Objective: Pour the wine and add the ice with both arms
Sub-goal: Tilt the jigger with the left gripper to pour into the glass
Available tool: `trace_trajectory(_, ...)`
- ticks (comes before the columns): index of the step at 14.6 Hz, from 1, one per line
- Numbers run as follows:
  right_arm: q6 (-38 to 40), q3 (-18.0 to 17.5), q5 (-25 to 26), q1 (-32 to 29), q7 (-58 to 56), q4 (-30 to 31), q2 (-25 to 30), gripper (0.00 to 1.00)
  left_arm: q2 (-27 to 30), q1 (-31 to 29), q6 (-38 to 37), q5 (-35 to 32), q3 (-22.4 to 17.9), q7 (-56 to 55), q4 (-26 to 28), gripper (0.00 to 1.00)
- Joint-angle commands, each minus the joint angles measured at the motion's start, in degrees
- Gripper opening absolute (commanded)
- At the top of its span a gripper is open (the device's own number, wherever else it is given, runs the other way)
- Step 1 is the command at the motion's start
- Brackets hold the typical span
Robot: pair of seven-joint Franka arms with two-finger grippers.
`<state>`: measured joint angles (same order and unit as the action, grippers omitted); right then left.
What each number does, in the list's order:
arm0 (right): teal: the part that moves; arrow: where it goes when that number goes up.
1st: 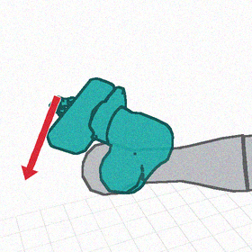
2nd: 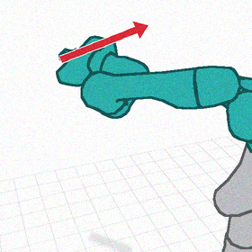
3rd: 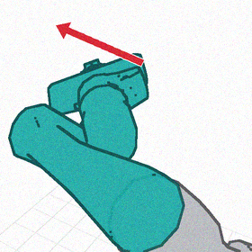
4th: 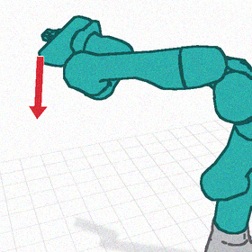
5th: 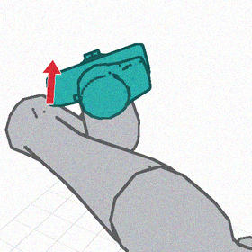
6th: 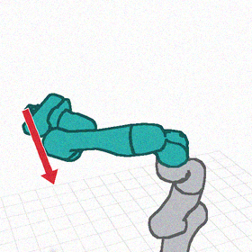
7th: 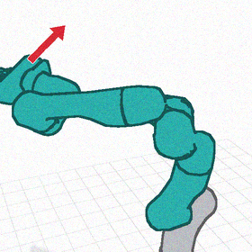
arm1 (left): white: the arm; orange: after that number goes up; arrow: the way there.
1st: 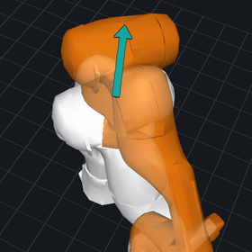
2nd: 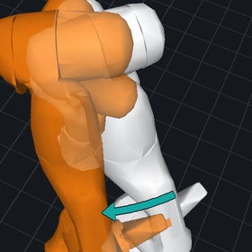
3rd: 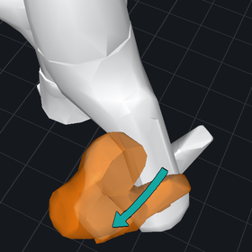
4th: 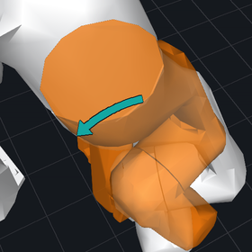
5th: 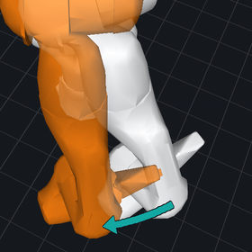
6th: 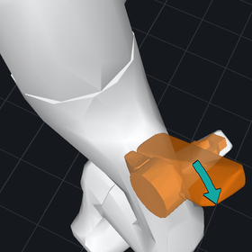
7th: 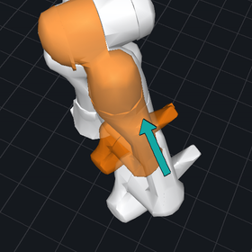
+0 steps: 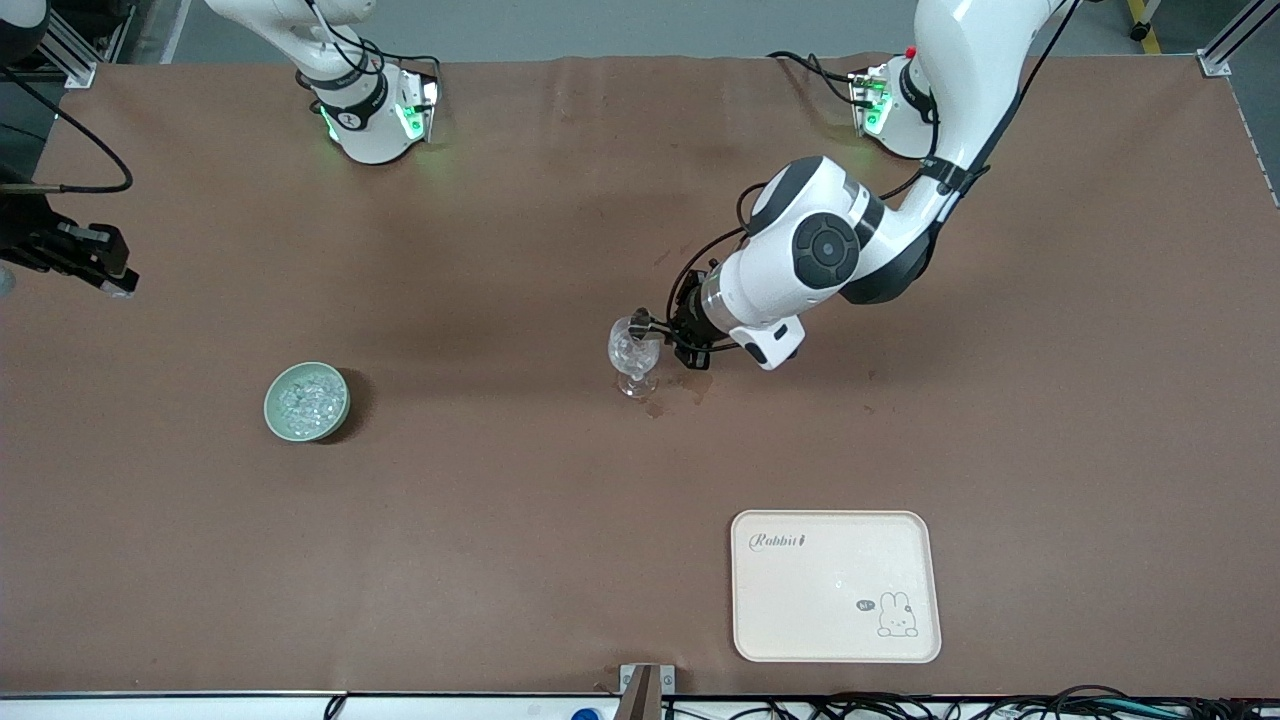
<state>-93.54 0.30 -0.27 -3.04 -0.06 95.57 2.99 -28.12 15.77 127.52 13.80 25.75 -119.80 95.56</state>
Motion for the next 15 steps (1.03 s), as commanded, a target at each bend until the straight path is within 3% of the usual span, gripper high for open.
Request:
trace_trajectory(1,-0.1,-0.2,-0.2,-0.2,0.1,1.1,1.1,0.10,0.7,0.4,0.1,-2.3,-0.3,-3.0,-0.4,0.01)
trace_trajectory(10,-0.3,-0.2,-0.2,-0.2,0.1,1.1,1.0,0.10,0.7,0.1,-0.4,-1.2,0.2,-0.1,-1.1,0.01)
trace_trajectory(15,-0.4,-0.2,-0.3,-0.2,0.1,1.1,1.0,0.10,1.2,-7.6,-0.9,12.5,3.6,11.0,-2.8,0.01)
